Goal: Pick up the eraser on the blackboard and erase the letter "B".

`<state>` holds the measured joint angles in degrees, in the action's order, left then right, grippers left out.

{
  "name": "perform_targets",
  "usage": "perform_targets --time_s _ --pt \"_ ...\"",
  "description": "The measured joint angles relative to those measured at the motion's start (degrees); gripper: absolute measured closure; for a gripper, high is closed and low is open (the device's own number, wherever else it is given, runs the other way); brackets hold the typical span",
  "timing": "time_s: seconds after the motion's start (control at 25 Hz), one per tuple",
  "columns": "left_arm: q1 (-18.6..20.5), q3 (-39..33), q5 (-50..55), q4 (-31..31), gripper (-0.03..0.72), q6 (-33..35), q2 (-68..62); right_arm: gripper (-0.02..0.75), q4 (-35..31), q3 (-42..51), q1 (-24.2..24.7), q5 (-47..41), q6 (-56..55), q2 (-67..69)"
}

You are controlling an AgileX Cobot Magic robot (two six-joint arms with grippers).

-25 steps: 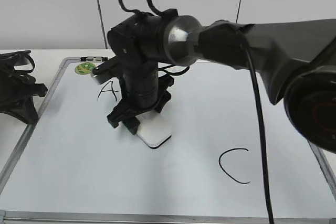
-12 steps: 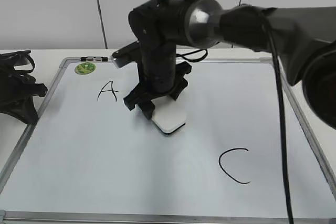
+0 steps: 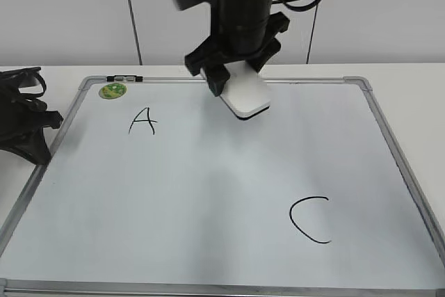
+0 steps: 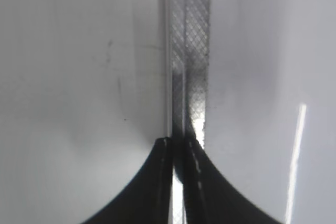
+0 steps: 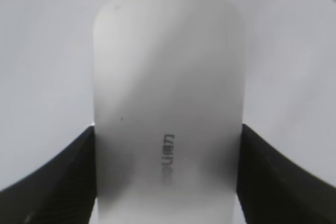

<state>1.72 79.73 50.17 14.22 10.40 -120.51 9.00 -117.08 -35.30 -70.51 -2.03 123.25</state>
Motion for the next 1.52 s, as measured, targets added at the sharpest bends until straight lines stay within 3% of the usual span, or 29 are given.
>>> perform_targets --time_s 0.4,0.64,1.04,1.28,1.52 --pt "0.0 0.0 0.0 0.0 0.678 0.0 0.0 0.192 -0.2 1.8 7.9 -0.6 0.0 -7.6" --pt "0.0 0.0 0.0 0.0 0.678 0.0 0.0 0.192 -0.4 14.4 12.7 -0.2 0.0 -14.1" --pt "0.0 0.0 0.0 0.0 0.678 0.0 0.0 0.192 -4.7 42.2 24.7 14.9 -1.4 -26.5" --pt "0.0 0.0 0.0 0.0 0.678 0.0 0.0 0.192 -6.4 49.0 31.1 22.2 -1.5 -27.2" --pt "0.0 0.0 0.0 0.0 0.678 0.0 0.0 0.192 -6.9 50.5 32.5 27.4 -1.5 -27.2"
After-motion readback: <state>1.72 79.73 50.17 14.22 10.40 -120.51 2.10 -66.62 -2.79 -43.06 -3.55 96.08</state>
